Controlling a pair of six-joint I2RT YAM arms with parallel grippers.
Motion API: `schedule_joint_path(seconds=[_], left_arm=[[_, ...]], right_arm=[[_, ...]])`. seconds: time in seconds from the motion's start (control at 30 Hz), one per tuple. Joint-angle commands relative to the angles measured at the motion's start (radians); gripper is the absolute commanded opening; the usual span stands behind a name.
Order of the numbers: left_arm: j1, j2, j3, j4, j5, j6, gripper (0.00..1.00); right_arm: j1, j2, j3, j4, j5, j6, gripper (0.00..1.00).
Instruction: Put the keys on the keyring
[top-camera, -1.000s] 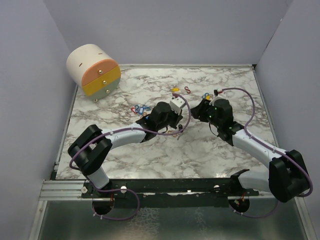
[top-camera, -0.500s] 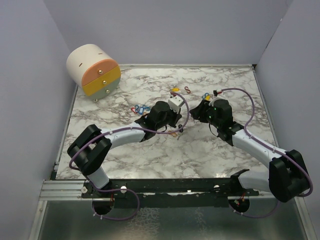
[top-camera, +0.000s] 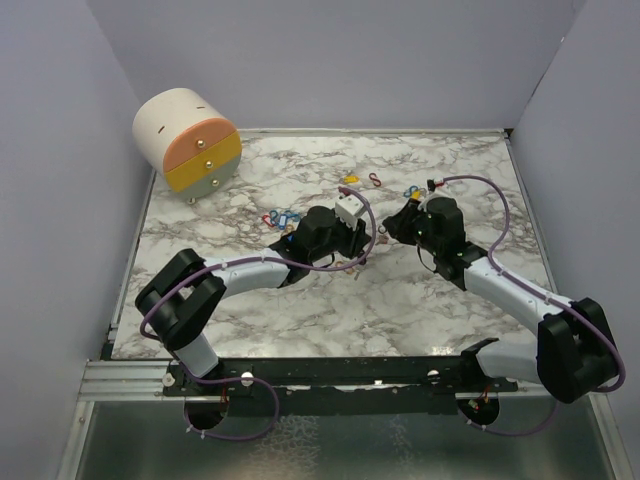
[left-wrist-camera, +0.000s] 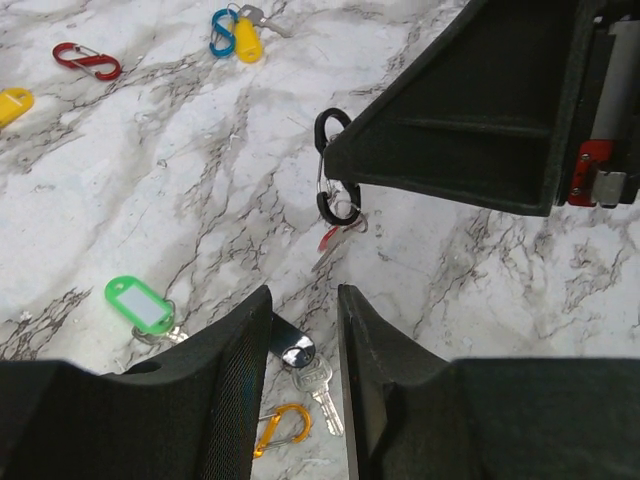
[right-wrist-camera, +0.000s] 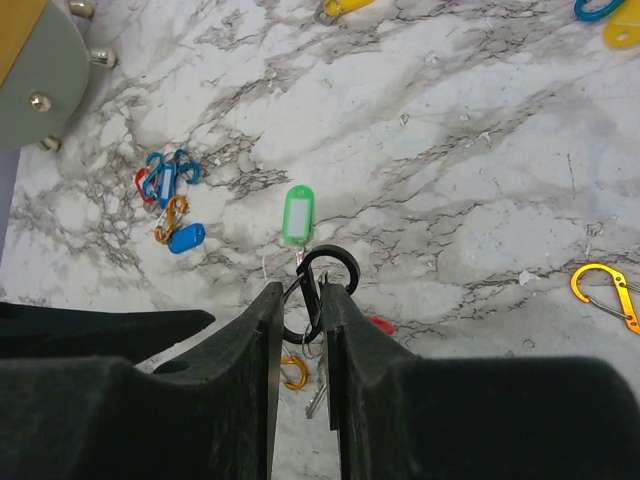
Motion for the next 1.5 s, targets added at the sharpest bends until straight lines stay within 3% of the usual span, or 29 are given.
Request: schedule_joint_path(seconds=[0.0,0.67,0.9,1.47], left_arm=[[-0.004,0.011,-0.014,0.103,0.055,-0.021,0.35],[-0.002,0.104,0.012,0.228,0.128,-0.094,0.46],[0.048,0.123,-0.012,0.354,0.233,-0.189,0.46],[0.127,0.207,-0.035,0.558,0.395,-0.391,0.46]], right_arm=[[-0.004,0.008,0.038,-0.017,0.022,0.017,0.19],[-0.004,-0.013,0.021,0.010,-0.039,0.017,0.08],[-0.004,-0.022,0.009,0.031,-0.055,0.000,0.01],[-0.004,-0.040,-0.005,0.063,-0.088,-0.015,0.00]])
